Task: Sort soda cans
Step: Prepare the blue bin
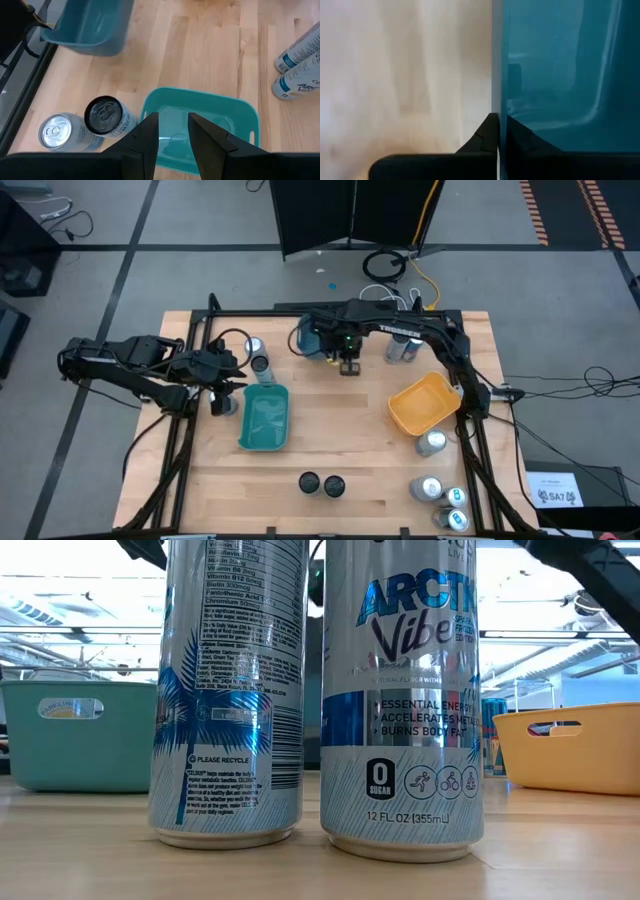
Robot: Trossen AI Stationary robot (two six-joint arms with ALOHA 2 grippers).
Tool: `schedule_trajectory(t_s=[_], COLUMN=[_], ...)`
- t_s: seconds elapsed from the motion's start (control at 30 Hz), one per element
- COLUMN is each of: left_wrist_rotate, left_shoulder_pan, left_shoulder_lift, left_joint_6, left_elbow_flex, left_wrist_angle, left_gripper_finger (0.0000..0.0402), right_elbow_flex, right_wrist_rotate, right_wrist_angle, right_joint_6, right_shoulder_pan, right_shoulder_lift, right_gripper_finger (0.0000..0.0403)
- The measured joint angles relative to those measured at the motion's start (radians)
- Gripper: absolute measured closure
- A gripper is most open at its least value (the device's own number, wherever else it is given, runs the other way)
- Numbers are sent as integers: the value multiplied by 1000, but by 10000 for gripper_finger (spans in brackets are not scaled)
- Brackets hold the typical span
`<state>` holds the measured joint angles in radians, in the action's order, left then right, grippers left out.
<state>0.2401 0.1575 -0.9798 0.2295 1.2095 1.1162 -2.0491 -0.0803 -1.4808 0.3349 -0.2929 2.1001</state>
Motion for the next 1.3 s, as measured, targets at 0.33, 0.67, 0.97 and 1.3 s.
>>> schedule_trajectory(t_s=[0.33,0.67,0.97,1.3], left_wrist_rotate=[0,0,0,0], left_shoulder_pan=[0,0,0,0], left_shoulder_lift=[0,0,-1,-2], left_joint_6=[0,0,0,0], left_elbow_flex=[0,0,0,0], left_wrist_angle=[0,-4,-36,-87], left_gripper_finger=[285,285,285,285], right_elbow_flex=[0,225,593,648], right_wrist_rotate=[29,9,2,-60], right_wrist_angle=[-92,-49,150,375], right_joint_6=[490,690,721,886], right_shoulder_pan=[63,89,179,292], right_shoulder_lift=[-82,-225,-397,-405], right_gripper_finger=[403,403,403,403])
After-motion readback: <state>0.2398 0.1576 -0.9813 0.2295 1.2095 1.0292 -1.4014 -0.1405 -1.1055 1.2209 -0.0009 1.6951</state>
